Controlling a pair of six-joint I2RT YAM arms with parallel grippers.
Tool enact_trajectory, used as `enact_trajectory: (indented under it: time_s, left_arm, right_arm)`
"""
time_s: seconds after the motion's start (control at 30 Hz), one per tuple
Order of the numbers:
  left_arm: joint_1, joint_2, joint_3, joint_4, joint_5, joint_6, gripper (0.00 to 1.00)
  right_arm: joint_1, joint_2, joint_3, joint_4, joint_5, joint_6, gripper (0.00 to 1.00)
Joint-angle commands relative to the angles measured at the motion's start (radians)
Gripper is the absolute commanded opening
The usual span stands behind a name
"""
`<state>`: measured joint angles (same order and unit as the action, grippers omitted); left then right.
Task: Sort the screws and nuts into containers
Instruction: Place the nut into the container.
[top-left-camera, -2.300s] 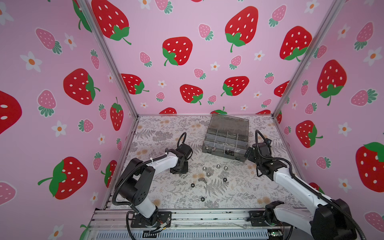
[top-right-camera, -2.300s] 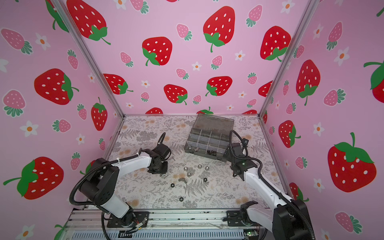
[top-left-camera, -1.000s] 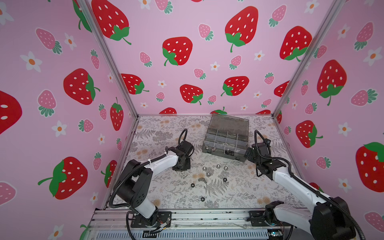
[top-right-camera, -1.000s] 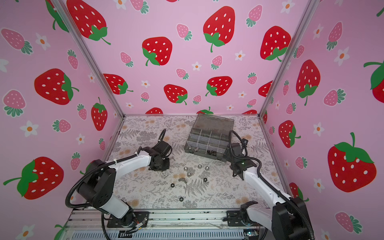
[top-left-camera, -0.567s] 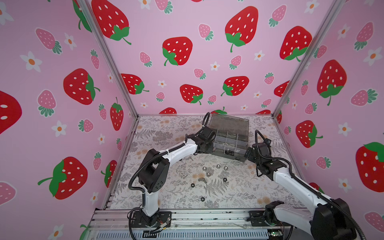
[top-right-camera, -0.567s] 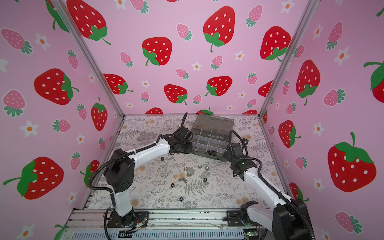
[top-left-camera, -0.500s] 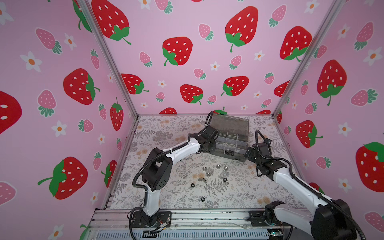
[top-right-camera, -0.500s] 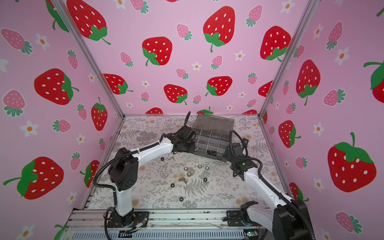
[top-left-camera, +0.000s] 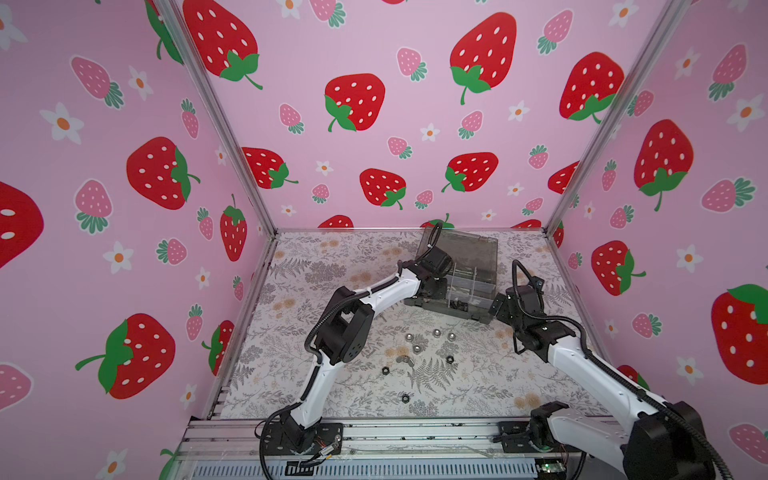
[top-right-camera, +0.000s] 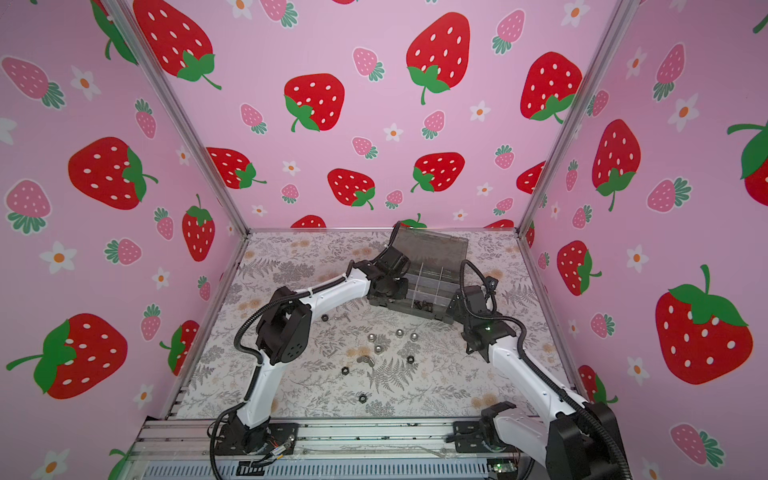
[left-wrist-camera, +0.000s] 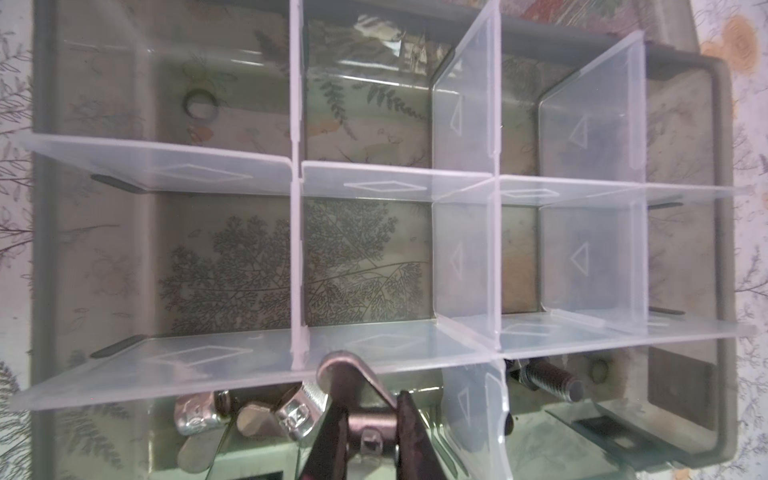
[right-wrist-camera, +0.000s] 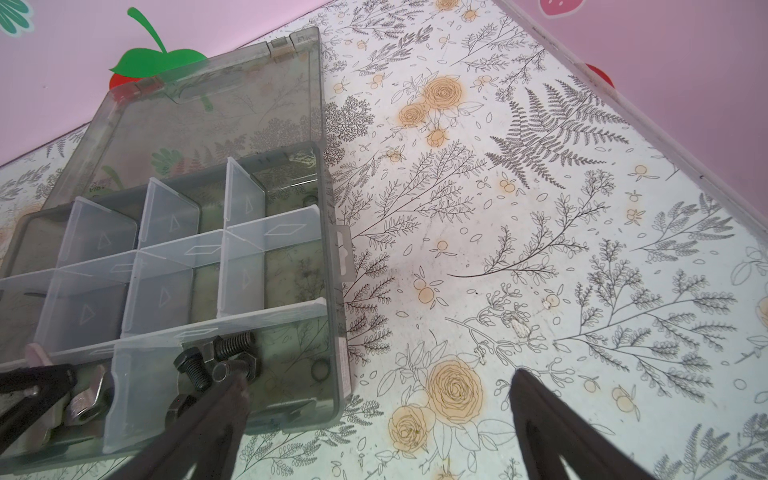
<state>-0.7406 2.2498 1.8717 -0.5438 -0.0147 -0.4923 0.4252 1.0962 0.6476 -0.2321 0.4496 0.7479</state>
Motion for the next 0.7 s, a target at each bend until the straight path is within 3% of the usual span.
enact_trajectory:
  time_s: [0.0,0.17,0.43,0.67]
  left_arm:
    - [-0.007,0.006,0.047,-0.027,0.012,0.011,0.22]
    - [-0.009,-0.006,0.033,-0.026,0.005,0.015,0.34]
    - [-0.016,-0.1,-0.042,-0.004,-0.001,0.013,0.37]
    - [-0.035,-0.303,-0.27,0.006,-0.037,0.019,0.49]
  right_arm:
    - [-0.006,-0.019,-0.008,-0.001,0.014,0.019,1.0]
    - [-0.006,-0.027,-0.013,-0.002,0.021,0.021,1.0]
    - [-0.006,-0.032,-0.011,-0.003,0.028,0.021,1.0]
    - [-0.005,-0.015,-0.011,-0.001,0.025,0.027,1.0]
